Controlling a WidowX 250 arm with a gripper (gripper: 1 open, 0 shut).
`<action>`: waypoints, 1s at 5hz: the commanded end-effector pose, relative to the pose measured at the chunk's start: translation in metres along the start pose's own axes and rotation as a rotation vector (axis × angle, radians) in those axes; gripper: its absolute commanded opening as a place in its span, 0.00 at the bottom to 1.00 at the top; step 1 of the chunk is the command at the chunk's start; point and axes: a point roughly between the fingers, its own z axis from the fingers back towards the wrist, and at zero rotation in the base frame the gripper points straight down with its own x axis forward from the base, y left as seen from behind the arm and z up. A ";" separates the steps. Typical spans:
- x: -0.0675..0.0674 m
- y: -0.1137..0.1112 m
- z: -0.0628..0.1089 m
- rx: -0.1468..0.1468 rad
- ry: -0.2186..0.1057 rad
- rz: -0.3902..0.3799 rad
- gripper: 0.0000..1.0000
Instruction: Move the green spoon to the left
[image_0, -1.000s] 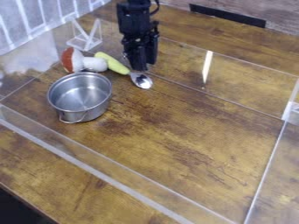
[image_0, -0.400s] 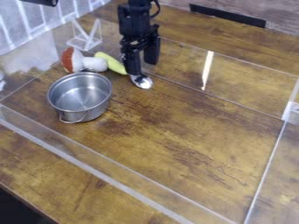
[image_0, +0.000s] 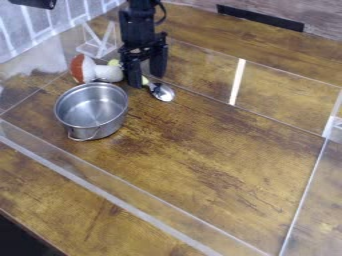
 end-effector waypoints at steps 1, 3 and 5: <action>0.006 -0.009 0.006 -0.058 -0.023 -0.032 0.00; 0.018 -0.008 0.063 -0.086 -0.027 0.005 0.00; 0.012 0.023 0.104 -0.101 -0.045 0.026 0.00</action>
